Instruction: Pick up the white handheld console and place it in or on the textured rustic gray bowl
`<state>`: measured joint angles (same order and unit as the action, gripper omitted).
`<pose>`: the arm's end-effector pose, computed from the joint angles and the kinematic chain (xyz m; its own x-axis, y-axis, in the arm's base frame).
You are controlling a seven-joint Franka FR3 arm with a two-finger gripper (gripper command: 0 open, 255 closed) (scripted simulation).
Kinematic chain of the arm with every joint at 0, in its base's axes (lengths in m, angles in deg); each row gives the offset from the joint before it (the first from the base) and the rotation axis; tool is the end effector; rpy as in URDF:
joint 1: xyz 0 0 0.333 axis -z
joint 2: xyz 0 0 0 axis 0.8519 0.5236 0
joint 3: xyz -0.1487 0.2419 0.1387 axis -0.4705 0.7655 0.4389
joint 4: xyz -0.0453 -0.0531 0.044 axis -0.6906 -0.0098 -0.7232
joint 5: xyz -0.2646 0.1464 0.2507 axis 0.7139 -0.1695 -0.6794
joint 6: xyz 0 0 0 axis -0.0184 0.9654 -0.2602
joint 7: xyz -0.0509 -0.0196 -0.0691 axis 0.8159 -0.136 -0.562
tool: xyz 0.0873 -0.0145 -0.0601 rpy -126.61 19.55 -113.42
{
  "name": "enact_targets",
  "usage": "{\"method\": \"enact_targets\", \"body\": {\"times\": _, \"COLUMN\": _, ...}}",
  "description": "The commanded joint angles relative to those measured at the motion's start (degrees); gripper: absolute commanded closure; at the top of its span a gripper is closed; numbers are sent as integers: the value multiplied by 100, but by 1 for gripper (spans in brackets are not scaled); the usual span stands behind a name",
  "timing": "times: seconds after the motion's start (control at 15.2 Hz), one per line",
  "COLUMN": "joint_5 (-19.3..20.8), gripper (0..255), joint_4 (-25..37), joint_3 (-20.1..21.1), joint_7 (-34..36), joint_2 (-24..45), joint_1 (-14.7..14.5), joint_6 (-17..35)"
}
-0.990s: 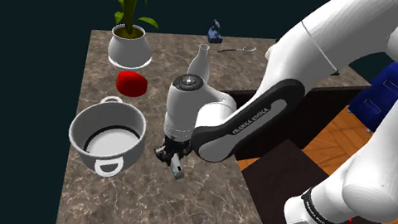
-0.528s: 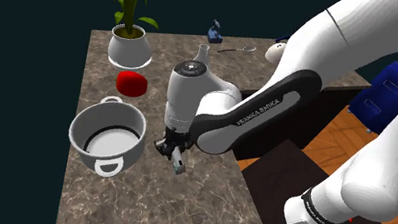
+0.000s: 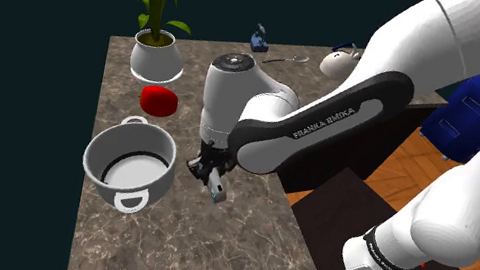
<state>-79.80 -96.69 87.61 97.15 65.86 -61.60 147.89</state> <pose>0.3950 0.3003 0.3074 0.9750 -0.2214 -0.0181 -0.2218 -0.9748 -0.0223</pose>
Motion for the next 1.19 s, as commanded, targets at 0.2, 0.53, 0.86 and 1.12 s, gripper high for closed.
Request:
{"method": "enact_targets", "body": {"times": 0.2, "joint_5": -268, "gripper": 255, "joint_4": 115, "joint_3": 2, "joint_7": -192, "joint_2": -345, "joint_1": 10, "joint_6": -407}}
{"method": "enact_targets", "body": {"times": 0.53, "joint_5": -434, "gripper": 255, "joint_4": 241, "joint_3": -21, "joint_7": -309, "joint_2": -596, "joint_1": 4, "joint_6": -749}}
{"method": "enact_targets", "body": {"times": 0.86, "joint_5": -1218, "gripper": 255, "joint_4": -676, "joint_3": 107, "joint_7": -385, "joint_2": -1606, "joint_1": -394, "joint_6": -711}}
{"method": "enact_targets", "body": {"times": 1.12, "joint_5": -1810, "gripper": 255, "joint_4": -1302, "joint_3": 175, "joint_7": -337, "joint_2": -2396, "joint_1": -876, "joint_6": -809}}
